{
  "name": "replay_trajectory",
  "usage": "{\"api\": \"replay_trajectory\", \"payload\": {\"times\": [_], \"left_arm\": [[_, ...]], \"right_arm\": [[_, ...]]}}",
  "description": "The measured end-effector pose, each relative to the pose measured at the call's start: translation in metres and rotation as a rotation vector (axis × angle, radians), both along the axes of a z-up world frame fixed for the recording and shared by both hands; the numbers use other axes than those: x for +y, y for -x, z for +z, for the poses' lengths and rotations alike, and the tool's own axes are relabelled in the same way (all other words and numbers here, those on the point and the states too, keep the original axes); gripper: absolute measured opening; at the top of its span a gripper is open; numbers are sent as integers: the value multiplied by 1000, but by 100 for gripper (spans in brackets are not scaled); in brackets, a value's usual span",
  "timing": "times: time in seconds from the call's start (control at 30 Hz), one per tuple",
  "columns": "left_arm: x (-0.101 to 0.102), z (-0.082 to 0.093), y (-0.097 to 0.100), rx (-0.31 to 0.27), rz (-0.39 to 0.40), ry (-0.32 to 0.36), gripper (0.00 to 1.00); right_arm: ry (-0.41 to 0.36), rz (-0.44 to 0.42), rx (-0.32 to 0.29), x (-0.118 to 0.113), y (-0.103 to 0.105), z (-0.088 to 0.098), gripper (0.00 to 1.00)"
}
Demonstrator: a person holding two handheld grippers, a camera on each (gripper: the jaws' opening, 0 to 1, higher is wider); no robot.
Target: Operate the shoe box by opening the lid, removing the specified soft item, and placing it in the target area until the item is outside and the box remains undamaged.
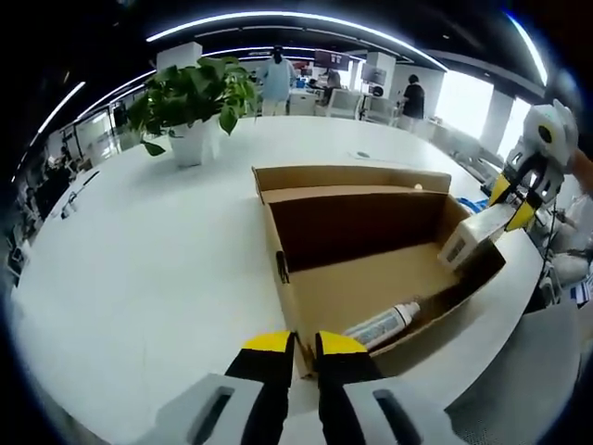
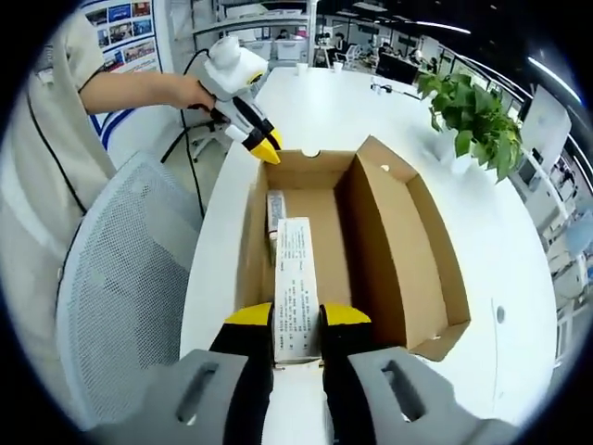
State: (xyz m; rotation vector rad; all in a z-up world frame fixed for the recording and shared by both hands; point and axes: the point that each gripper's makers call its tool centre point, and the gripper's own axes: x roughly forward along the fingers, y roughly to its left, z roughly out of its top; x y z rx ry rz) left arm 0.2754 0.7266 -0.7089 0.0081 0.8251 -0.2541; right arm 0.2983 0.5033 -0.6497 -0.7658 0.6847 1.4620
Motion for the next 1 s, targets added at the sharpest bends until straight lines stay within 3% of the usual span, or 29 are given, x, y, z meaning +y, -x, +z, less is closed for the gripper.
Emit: {"api": "replay_trajectory", "payload": {"times": [0.57, 1.0], "left_arm": [[-1, 0, 0, 9, -5, -6, 9], [-1, 0, 0, 25, -10, -14, 9]], "right_arm": [[5, -11, -46, -44, -16, 26, 16], [21, -22, -63, -80, -27, 33, 16]]}}
